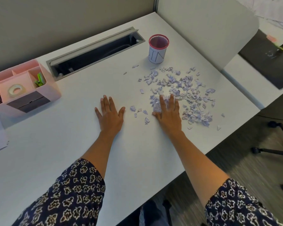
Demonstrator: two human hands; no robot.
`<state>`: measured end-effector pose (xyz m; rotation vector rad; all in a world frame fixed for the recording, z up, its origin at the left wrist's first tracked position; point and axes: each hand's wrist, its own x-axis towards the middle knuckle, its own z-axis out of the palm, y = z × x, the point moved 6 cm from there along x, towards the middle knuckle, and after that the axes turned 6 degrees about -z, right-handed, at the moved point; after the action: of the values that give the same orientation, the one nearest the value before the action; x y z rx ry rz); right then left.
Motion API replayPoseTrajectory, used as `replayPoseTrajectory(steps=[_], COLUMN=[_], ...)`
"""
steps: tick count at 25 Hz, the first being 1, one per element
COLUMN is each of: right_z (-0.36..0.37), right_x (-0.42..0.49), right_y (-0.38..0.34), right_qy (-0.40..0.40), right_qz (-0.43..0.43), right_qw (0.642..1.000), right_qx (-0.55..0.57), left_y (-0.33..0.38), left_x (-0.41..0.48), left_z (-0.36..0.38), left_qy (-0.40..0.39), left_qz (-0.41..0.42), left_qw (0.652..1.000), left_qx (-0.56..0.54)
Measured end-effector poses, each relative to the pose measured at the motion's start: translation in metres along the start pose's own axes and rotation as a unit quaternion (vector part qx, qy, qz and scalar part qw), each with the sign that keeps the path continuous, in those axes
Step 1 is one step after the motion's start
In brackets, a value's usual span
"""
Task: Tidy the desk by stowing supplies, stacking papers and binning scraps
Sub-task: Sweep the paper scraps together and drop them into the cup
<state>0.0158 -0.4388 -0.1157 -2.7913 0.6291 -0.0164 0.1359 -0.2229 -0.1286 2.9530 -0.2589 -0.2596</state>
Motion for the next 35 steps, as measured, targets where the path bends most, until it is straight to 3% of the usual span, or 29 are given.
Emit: replayPoseTrajectory(steps=[6,12,17,20,24,28,35], right_z=[-0.009,-0.018,-0.022,-0.036,-0.053,-0.076,-0.136], right_x=[0.002,0.012,0.025,0.029,0.041,0.079,0.193], right_y=[0.003,0.008,0.010,0.016,0.028,0.031,0.023], right_qy=[0.013,0.070,0.067,0.089,0.077,0.075,0.072], right_qz=[-0.007,0.000,0.021,0.096,0.220,0.224,0.151], right_qw=[0.999,0.997,0.997,0.980,0.911,0.873,0.891], right_qx=[0.051,0.040,0.044,0.148,0.340,0.427,0.421], left_y=[0.021,0.014,0.018,0.018,0.017,0.014,0.015], left_x=[0.041,0.048,0.049,0.049,0.048,0.050,0.051], left_z=[-0.003,-0.001,-0.001,-0.002,-0.003,-0.005,-0.007], left_qy=[0.011,0.052,0.057,0.056,0.062,0.068,0.072], left_qz=[0.022,0.026,0.024,0.023,0.019,0.000,-0.019], left_qw=[1.000,0.998,0.998,0.998,0.997,0.996,0.996], left_qx=[-0.017,-0.010,-0.013,-0.017,-0.033,-0.051,-0.052])
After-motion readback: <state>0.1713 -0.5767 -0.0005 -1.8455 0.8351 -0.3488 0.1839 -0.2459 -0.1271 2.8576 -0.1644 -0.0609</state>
